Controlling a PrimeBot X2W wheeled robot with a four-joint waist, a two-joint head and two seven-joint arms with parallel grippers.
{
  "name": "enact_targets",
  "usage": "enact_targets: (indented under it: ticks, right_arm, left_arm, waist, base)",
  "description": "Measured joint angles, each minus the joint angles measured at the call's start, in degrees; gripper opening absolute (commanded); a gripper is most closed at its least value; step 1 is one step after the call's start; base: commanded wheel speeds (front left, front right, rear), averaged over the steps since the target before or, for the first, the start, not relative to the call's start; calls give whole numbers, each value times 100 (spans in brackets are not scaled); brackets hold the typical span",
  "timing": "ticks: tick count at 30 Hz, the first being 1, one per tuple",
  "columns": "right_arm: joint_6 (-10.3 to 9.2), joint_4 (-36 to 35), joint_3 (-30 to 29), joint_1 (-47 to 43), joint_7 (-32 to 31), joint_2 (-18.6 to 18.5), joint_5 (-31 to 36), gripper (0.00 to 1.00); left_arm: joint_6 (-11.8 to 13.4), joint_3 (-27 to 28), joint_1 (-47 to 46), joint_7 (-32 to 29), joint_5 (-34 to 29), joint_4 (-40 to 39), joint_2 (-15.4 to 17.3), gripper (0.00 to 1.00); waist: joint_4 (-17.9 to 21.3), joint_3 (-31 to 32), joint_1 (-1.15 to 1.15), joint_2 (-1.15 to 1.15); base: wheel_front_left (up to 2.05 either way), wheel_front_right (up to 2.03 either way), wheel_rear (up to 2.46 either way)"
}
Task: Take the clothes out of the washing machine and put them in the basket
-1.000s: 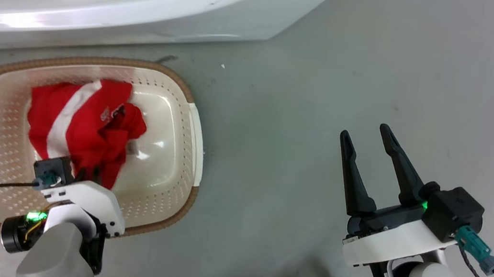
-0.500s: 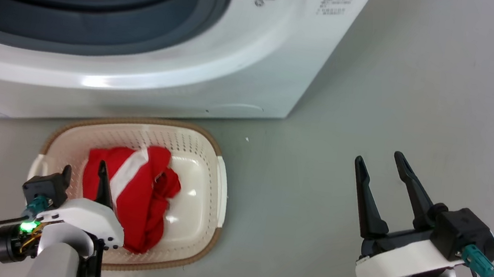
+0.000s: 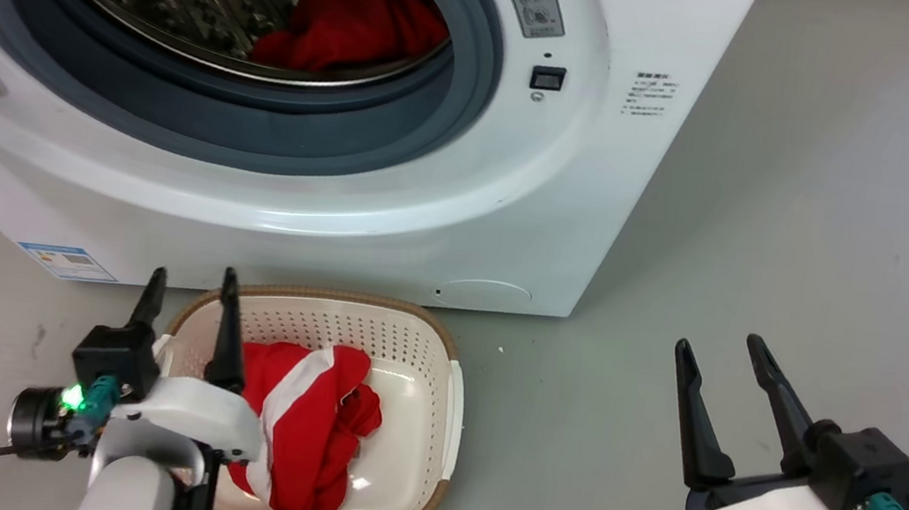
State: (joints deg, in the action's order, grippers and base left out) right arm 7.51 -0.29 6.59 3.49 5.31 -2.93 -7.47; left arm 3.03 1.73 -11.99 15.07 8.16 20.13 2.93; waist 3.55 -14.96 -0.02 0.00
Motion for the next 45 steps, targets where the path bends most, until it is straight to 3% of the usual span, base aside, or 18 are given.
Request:
enact_targets:
  ticks: [9,18,32,45]
  right_arm:
    - [0,-162,-70,-265,-110,0,7,100]
    - [0,-346,-96,-402,-214,0,43,100]
    - [0,-485,105,-334,-231,0,27,100]
    - [0,-481,477,19,-45,-1,-116,100]
  left_arm:
    - [16,-552,-270,0,-252,-123,0,100]
    - [-51,-1046,-1224,0,-157,583,-3,100]
    - [-177,-1177,-3579,-35,-25,2835,45,100]
    - [-257,-973,-5783,-721,159,4441,735,100]
  waist:
    - [-214,236,1,0]
    - [-423,204,1,0]
    - [-367,-507,2,0]
    - [212,-1358,2,0]
  base:
    - [0,0,0]
    - [0,0,0]
    - [0,0,0]
    - [0,0,0]
